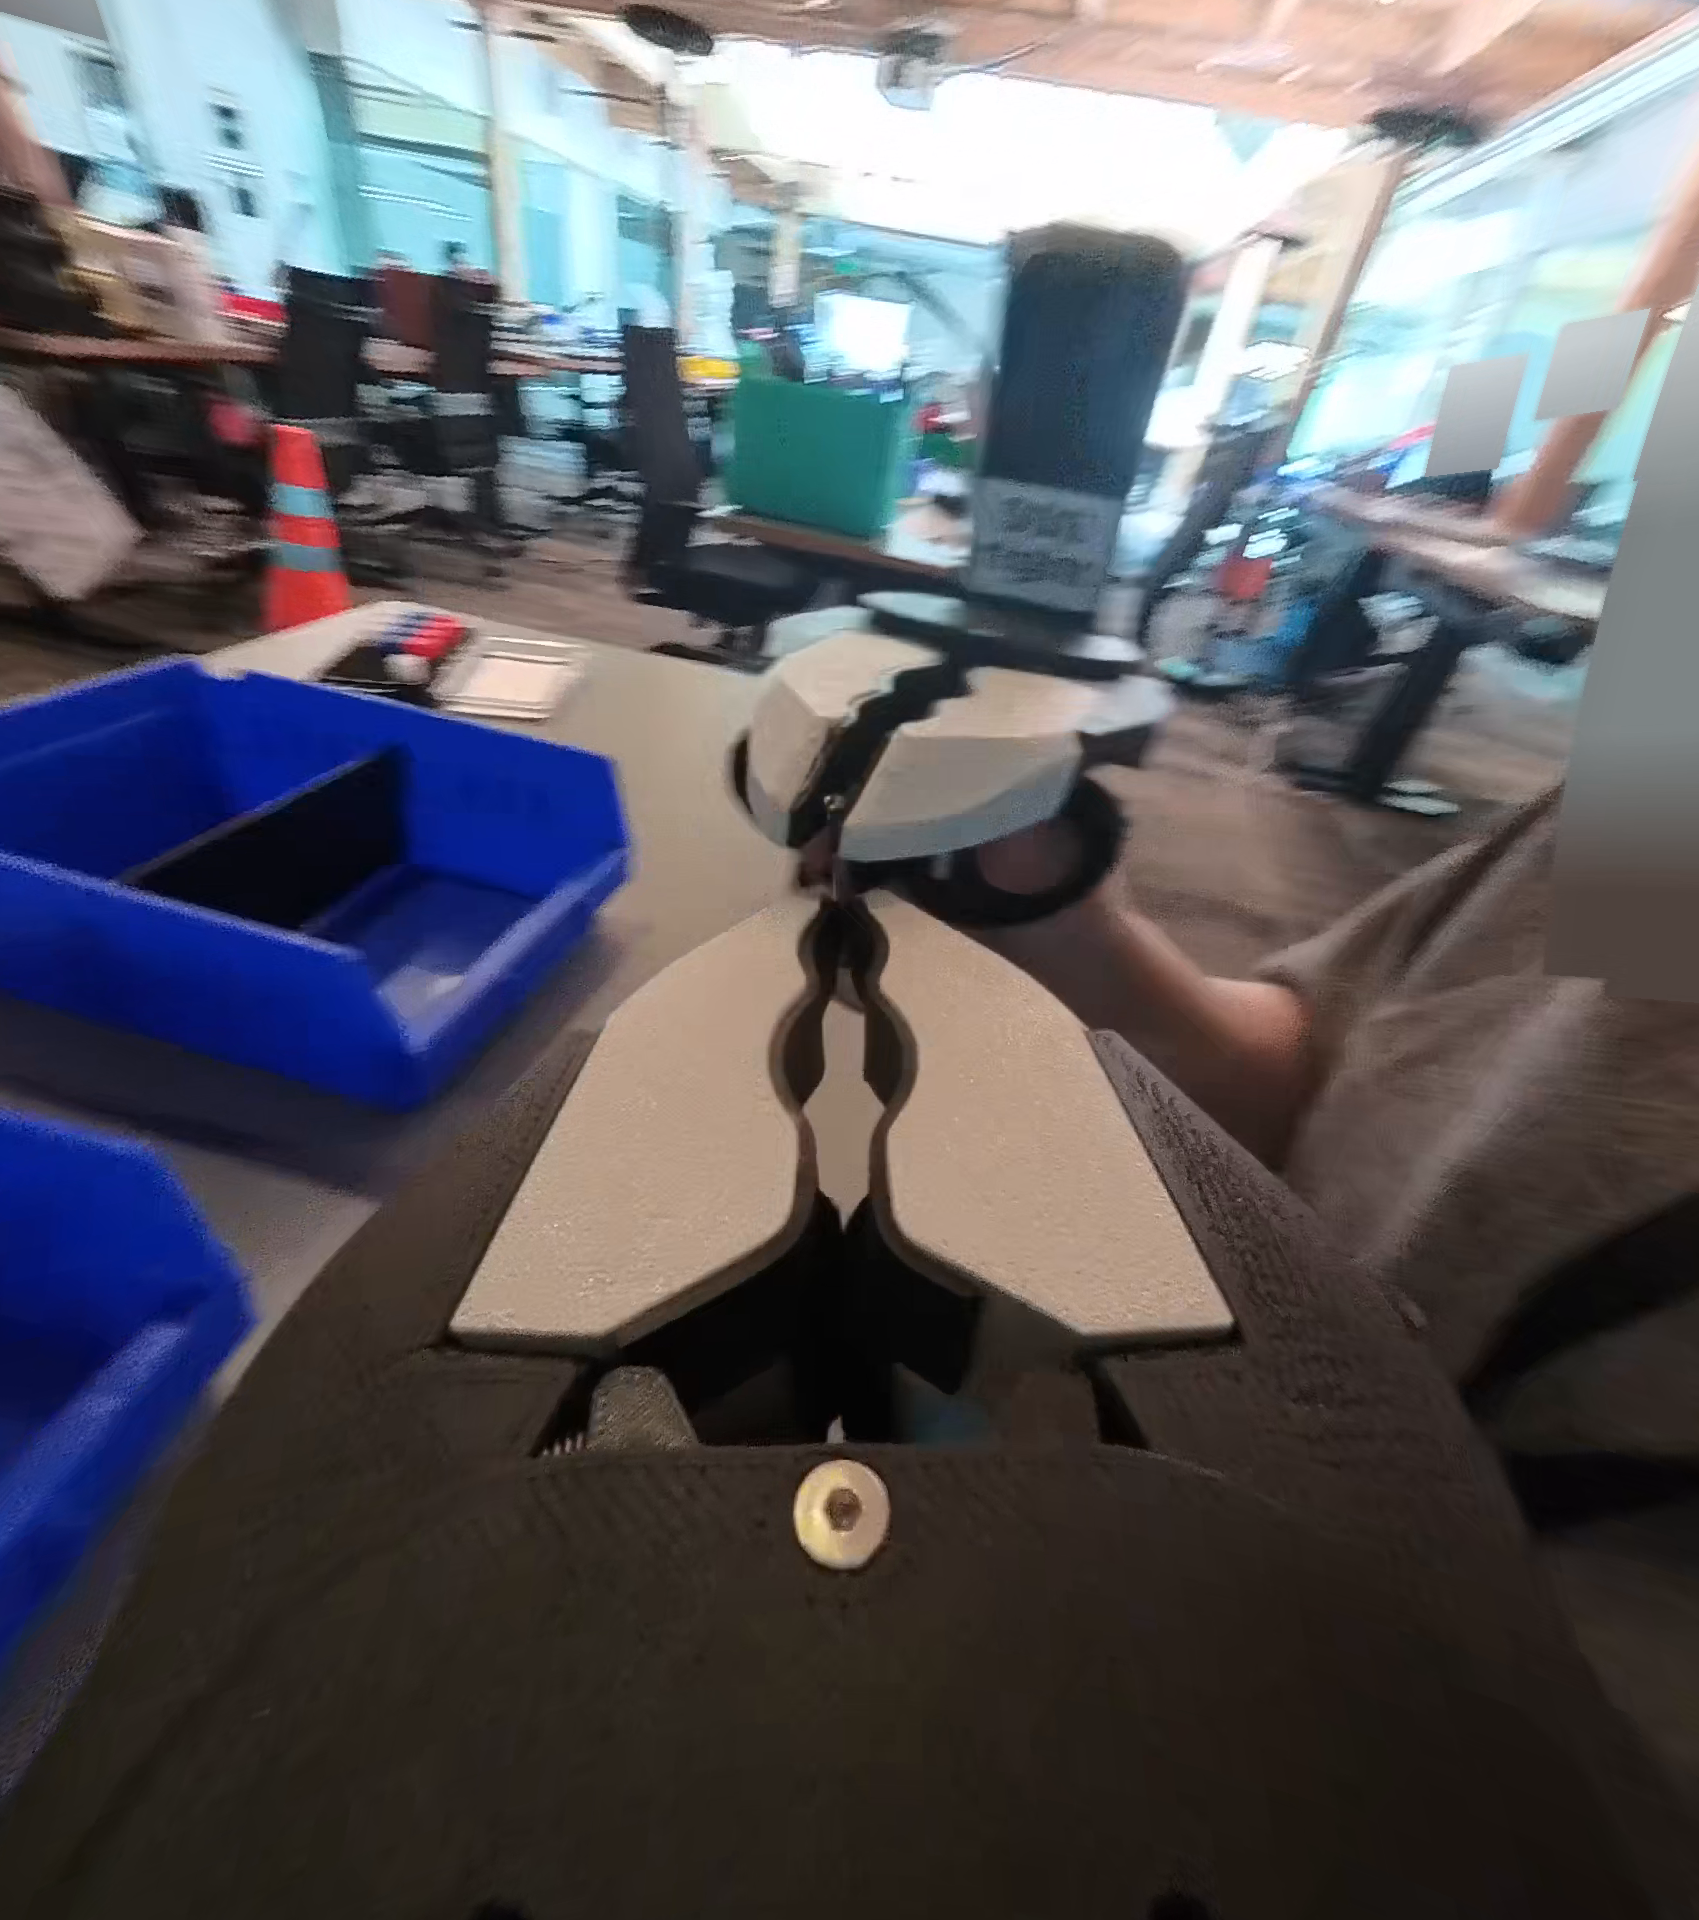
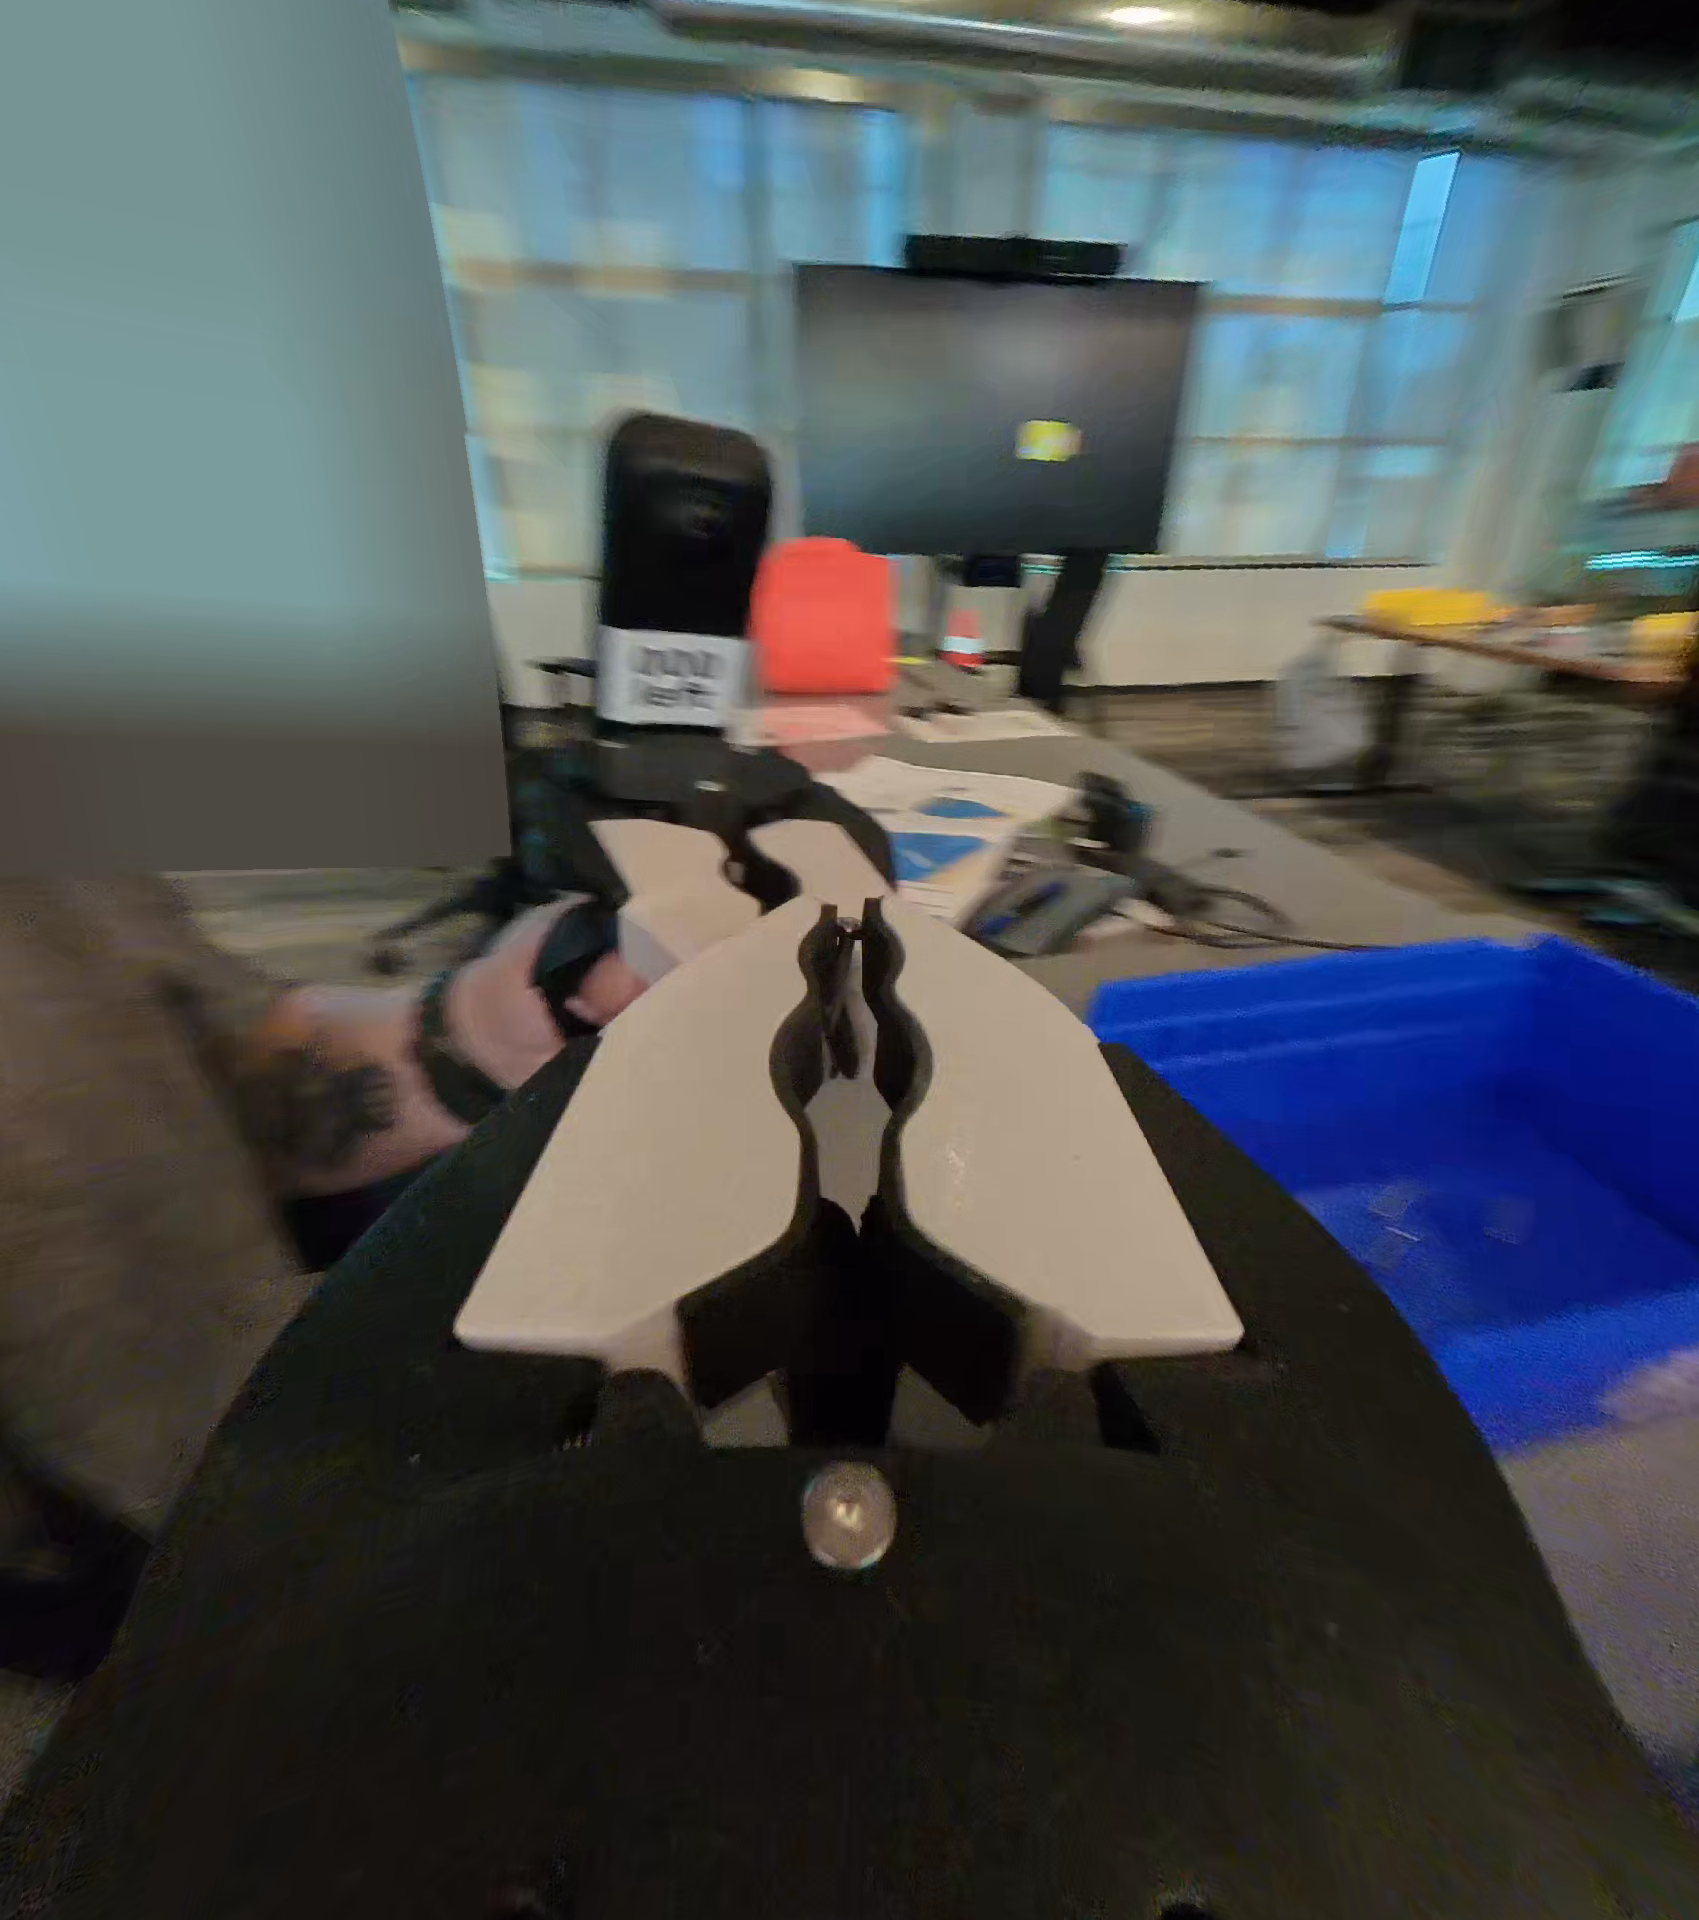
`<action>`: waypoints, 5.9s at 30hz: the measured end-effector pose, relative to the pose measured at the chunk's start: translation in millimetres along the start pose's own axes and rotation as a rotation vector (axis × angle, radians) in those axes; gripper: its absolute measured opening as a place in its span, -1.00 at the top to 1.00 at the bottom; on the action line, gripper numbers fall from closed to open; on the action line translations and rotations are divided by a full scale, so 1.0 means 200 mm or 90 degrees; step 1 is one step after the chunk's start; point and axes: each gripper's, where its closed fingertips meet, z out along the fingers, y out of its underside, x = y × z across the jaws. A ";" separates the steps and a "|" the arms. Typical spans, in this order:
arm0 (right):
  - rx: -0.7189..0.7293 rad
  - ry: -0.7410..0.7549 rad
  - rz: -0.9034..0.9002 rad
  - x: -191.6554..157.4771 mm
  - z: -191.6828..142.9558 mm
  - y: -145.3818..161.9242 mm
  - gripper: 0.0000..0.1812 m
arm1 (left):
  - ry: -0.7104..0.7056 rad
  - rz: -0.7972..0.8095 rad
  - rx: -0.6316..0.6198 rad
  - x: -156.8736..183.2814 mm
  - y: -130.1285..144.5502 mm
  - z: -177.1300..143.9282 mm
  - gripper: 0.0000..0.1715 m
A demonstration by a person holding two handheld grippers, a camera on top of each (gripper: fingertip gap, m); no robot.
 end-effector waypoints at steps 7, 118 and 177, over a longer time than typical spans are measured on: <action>0.031 -0.471 0.079 -0.18 -0.06 -0.04 0.96 | 0.289 -0.108 -0.017 0.19 0.00 -0.01 0.98; 0.096 0.232 0.017 0.18 -0.20 -0.11 0.73 | -0.122 -0.022 -0.050 -0.13 -0.01 0.05 0.98; 0.245 -0.981 0.264 -0.31 -0.21 -0.14 0.95 | 0.370 -0.139 -0.051 0.37 -0.04 0.05 0.98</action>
